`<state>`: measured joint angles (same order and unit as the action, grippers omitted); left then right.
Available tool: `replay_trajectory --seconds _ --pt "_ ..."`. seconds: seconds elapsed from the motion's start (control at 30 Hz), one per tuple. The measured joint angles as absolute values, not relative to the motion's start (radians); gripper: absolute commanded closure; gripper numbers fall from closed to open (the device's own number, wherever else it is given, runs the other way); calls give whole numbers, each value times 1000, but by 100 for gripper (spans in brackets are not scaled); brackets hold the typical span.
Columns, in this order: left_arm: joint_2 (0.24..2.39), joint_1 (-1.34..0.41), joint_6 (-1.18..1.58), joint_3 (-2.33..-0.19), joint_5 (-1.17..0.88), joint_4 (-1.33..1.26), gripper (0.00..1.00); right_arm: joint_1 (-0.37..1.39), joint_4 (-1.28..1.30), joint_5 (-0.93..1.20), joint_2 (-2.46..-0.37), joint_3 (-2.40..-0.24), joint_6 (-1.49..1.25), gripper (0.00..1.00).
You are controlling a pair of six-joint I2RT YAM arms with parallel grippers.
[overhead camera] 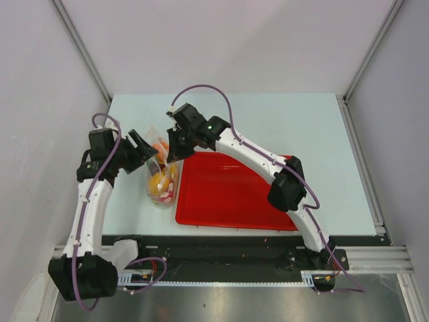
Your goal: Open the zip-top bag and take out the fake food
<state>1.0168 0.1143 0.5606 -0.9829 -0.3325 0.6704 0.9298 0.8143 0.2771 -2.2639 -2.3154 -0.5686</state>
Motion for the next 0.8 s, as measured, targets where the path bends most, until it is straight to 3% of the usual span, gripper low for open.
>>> replay_trajectory --seconds 0.07,0.1,0.13,0.17,0.2,0.57,0.7,0.8 --pt "1058 101 561 -988 -316 657 56 932 815 276 -2257 -2310 -568 96" --pt "1076 99 559 -991 -310 653 70 933 815 276 -2251 -2305 -568 96" --pt "1090 98 557 -992 -302 649 74 934 817 276 -2245 -2303 -567 94" --pt "1103 98 552 -997 -294 654 94 934 817 275 -2238 -2298 -565 92" --pt "1112 98 544 -1006 -288 659 100 934 818 273 -2230 -2292 -563 91" --pt "1049 98 469 -1138 -331 758 100 927 868 251 -2201 -2275 -438 65" --pt "944 98 487 -1076 -390 741 100 930 902 257 -2197 -2283 -425 62" --pt "868 97 530 -981 -437 682 100 936 918 277 -2180 -2284 -443 52"
